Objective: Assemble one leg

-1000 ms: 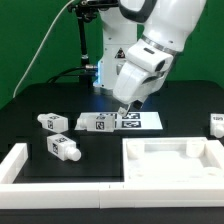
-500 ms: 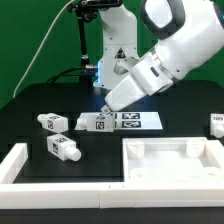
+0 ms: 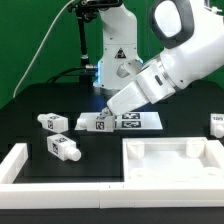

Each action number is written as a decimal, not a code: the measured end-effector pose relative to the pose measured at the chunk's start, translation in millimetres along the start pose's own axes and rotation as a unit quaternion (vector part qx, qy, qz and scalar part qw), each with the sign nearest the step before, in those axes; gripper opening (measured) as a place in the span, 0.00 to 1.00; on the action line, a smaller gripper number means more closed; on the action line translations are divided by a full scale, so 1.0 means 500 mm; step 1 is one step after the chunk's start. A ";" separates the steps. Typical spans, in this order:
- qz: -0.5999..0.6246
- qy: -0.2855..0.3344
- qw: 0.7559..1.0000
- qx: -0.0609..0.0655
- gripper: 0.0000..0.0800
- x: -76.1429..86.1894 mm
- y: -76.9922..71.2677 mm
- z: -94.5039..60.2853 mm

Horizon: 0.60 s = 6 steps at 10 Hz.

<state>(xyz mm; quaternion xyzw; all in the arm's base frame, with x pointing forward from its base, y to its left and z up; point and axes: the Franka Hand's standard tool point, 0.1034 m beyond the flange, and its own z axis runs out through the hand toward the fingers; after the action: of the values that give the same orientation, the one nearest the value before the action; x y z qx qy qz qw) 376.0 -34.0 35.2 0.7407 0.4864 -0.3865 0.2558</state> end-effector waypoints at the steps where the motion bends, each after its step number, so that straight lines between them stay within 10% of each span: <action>1: -0.004 -0.010 1.000 0.003 0.81 0.011 -0.004 0.018; 6: -0.027 0.017 0.999 0.007 0.81 0.037 -0.001 0.050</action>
Offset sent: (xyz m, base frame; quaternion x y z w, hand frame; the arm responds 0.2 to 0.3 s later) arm -0.0047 -0.0090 -0.0404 -0.0205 0.0335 -0.0105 0.9992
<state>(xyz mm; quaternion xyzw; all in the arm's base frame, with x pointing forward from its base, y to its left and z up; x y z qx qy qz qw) 371.6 -42.8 5.7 0.7354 0.5079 -0.3839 0.2321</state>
